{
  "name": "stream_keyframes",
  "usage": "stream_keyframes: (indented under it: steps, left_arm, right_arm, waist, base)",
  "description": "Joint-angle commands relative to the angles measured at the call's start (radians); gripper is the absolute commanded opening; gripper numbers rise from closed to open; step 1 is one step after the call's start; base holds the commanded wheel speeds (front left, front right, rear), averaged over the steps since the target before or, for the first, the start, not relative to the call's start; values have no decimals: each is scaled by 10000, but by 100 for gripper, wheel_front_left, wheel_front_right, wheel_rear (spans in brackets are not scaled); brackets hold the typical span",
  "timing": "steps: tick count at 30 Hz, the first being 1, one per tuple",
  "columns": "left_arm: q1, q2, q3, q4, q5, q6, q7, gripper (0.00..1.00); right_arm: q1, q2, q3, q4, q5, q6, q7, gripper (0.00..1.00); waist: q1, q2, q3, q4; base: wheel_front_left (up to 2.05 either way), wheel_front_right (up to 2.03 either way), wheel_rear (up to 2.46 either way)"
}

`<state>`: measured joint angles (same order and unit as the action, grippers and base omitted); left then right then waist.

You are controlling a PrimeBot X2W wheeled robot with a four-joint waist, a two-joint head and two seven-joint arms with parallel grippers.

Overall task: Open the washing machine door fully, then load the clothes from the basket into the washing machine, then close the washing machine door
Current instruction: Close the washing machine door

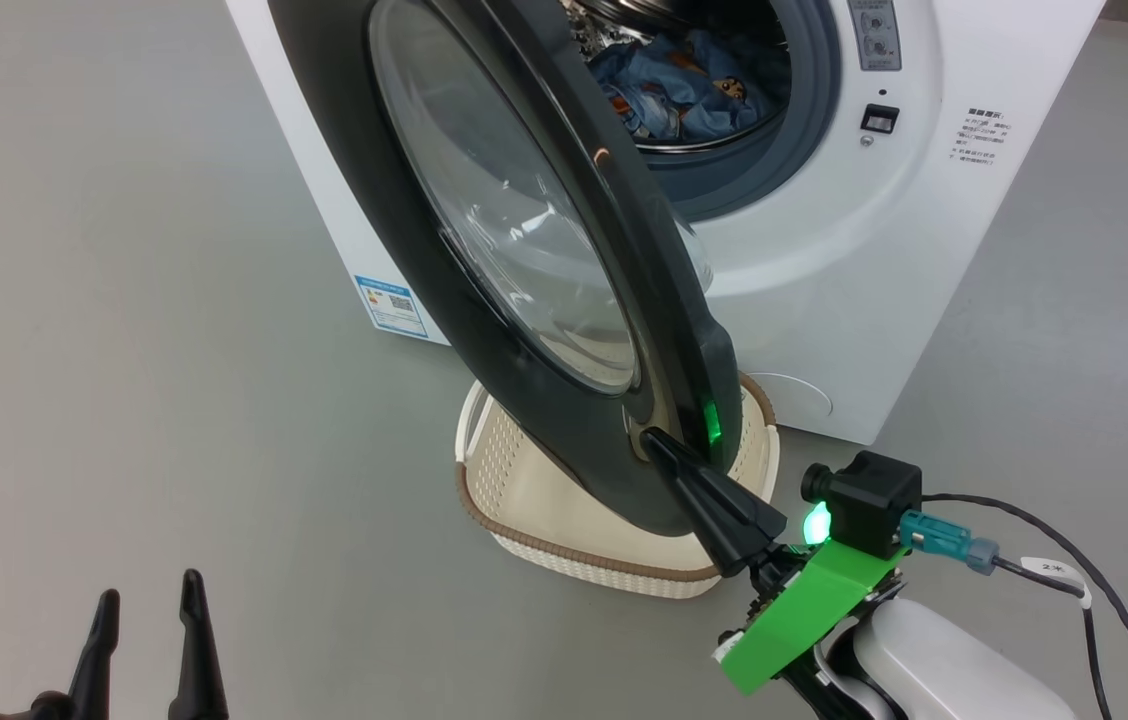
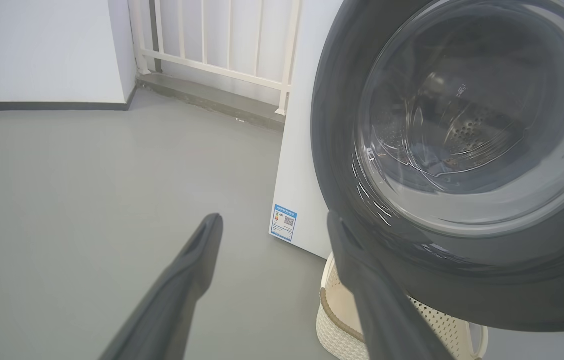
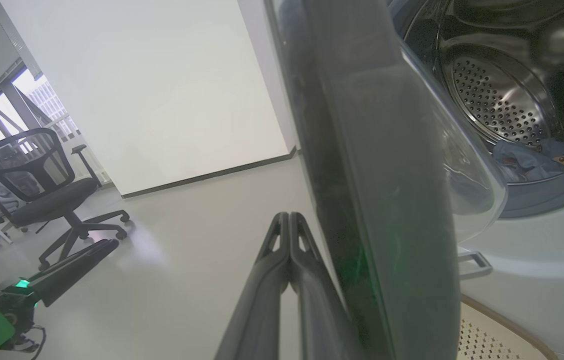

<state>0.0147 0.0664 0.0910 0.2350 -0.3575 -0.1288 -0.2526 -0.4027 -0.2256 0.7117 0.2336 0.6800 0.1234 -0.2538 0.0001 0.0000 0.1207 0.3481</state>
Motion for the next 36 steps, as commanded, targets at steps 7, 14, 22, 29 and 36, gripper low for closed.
stream_keyframes:
  steps: [7,14,22,29,36]
  left_arm:
    - [-426,57,357,-303,208,-19,-92,100]
    - [-449,31,352,-341,233,-19,-92,100]
    - [-476,-1,357,-416,262,-19,-92,100]
    - [-481,-14,330,-479,285,-19,-92,100]
    - [-494,-28,261,-532,294,-19,-92,100]
  right_arm:
    - [-320,98,-137,-118,53,73,-80,0]
    - [-374,126,-364,-33,-13,73,-80,0]
    - [-411,58,-773,18,-125,73,-80,0]
    - [-476,-52,-1210,79,-220,73,-80,0]
    - [-578,-215,-1709,190,-310,73,-80,0]
  waist:
    - [-1,0,5,59]
    - [-1,0,42,105]
    - [-1,0,78,126]
    - [-1,0,98,134]
    - [-1,0,136,197]
  base:
    - [0,0,0]
    - [0,0,0]
    - [0,0,0]
    - [0,0,0]
    - [0,0,0]
